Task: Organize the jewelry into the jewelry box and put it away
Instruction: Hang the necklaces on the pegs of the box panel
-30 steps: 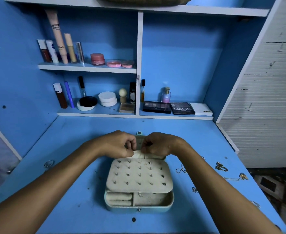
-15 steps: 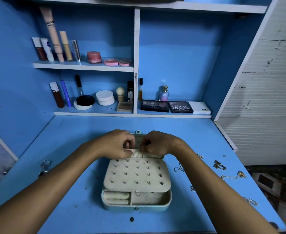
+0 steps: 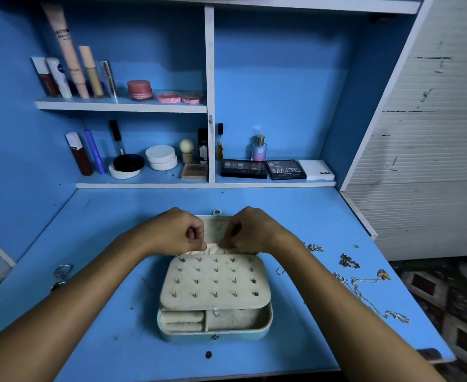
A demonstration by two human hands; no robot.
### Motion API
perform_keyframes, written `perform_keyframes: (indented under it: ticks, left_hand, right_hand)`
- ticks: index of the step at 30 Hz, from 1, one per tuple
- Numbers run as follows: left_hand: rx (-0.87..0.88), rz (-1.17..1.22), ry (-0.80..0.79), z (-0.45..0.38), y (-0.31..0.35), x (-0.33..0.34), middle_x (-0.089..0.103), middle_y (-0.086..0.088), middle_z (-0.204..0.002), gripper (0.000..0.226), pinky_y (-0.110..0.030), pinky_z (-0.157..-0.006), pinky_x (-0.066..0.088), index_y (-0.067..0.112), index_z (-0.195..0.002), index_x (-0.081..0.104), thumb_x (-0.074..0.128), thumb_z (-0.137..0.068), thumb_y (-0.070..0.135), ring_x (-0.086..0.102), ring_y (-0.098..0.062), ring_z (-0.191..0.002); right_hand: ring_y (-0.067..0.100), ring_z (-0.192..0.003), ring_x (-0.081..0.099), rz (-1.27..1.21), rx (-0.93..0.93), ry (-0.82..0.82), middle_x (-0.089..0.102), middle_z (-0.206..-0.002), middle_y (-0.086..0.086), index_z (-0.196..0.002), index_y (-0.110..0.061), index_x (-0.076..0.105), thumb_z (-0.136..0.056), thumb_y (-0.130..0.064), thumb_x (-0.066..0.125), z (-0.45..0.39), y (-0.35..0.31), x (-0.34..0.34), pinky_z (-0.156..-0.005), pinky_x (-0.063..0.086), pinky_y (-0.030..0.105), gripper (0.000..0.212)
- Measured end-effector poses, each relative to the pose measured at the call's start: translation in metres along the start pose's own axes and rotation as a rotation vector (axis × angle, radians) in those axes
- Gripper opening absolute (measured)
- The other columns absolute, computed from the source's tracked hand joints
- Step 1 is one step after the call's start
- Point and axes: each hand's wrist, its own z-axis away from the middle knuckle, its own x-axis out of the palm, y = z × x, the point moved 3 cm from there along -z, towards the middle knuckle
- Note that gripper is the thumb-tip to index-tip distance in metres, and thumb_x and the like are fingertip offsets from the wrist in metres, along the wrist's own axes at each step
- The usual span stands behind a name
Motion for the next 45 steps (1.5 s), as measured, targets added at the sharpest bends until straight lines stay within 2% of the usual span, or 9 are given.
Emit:
perform_keyframes:
  ticks: [6,9,12,14,16,18,30,34,45]
  left_hand:
    - [0.026,0.029,0.042,-0.005,0.012,-0.002,0.067,0.010,-0.074,0.012,-0.017,-0.063,0.048,0.027,-0.076,0.070,0.077,-0.082,0.035,0.060,0.000,-0.068]
    - [0.068,0.034,0.082,-0.015,0.026,-0.001,0.067,0.008,-0.075,0.012,-0.023,-0.067,0.049,0.026,-0.078,0.070,0.074,-0.085,0.035,0.059,-0.003,-0.069]
    - [0.114,0.047,0.112,-0.025,0.044,0.002,0.066,0.009,-0.074,0.013,-0.029,-0.071,0.051,0.027,-0.079,0.070,0.072,-0.086,0.036,0.060,-0.005,-0.071]
    - [0.149,0.057,0.121,-0.032,0.058,0.004,0.065,0.009,-0.074,0.012,-0.025,-0.069,0.049,0.025,-0.080,0.071,0.072,-0.087,0.036,0.058,-0.003,-0.070]
    - [0.176,0.064,0.119,-0.040,0.071,0.008,0.064,0.010,-0.074,0.011,-0.020,-0.066,0.045,0.024,-0.081,0.071,0.072,-0.087,0.034,0.056,-0.001,-0.070]
    - [0.198,0.060,0.106,-0.048,0.084,0.012,0.065,0.011,-0.076,0.009,-0.022,-0.069,0.047,0.025,-0.082,0.072,0.072,-0.087,0.032,0.057,0.000,-0.073]
    - [0.263,-0.060,0.010,-0.082,0.142,0.038,0.070,0.009,-0.079,0.006,-0.027,-0.077,0.052,0.025,-0.087,0.078,0.075,-0.082,0.026,0.062,-0.005,-0.081]
    - [0.249,-0.065,-0.014,-0.089,0.145,0.043,0.073,0.008,-0.079,0.010,-0.030,-0.079,0.055,0.025,-0.089,0.078,0.078,-0.079,0.025,0.065,-0.005,-0.081]
    - [0.232,-0.098,-0.048,-0.098,0.156,0.058,0.072,0.011,-0.083,0.016,-0.034,-0.079,0.055,0.030,-0.088,0.078,0.081,-0.073,0.035,0.063,-0.010,-0.088]
  right_hand:
    - [0.009,-0.067,0.064,-0.064,-0.071,0.081,0.070,-0.083,-0.005,-0.084,-0.019,0.075,-0.085,-0.017,0.074,0.011,0.005,-0.011,-0.055,0.050,0.016,0.002]
    - [0.005,-0.074,0.062,-0.111,-0.096,0.159,0.071,-0.082,-0.007,-0.086,-0.019,0.075,-0.086,-0.020,0.075,0.019,0.016,-0.024,-0.064,0.047,0.017,0.001]
    - [0.001,-0.062,0.059,-0.148,-0.081,0.233,0.070,-0.078,-0.004,-0.084,-0.021,0.073,-0.088,-0.023,0.075,0.029,0.030,-0.040,-0.048,0.042,0.011,0.005]
    - [0.005,-0.053,0.058,-0.160,-0.047,0.271,0.069,-0.073,-0.003,-0.080,-0.022,0.072,-0.089,-0.025,0.074,0.036,0.042,-0.050,-0.044,0.047,0.020,0.009]
    - [0.015,-0.069,0.066,-0.132,-0.008,0.311,0.072,-0.079,-0.003,-0.077,-0.026,0.072,-0.087,-0.027,0.074,0.040,0.056,-0.058,-0.056,0.057,0.030,0.010]
    - [0.015,-0.079,0.067,-0.115,0.025,0.335,0.073,-0.083,-0.005,-0.077,-0.028,0.072,-0.087,-0.027,0.074,0.045,0.070,-0.063,-0.058,0.053,0.019,0.010]
    - [-0.004,-0.051,0.055,-0.027,0.182,0.292,0.070,-0.078,-0.007,-0.085,-0.023,0.077,-0.085,-0.021,0.076,0.069,0.120,-0.067,-0.042,0.038,0.010,0.002]
    - [0.000,-0.076,0.063,-0.012,0.202,0.259,0.071,-0.078,-0.014,-0.085,-0.026,0.079,-0.079,-0.032,0.082,0.070,0.124,-0.063,-0.062,0.044,0.013,0.009]
    - [0.007,-0.080,0.066,0.008,0.215,0.272,0.071,-0.077,-0.012,-0.080,-0.030,0.078,-0.078,-0.032,0.080,0.066,0.129,-0.057,-0.078,0.058,0.032,0.003]
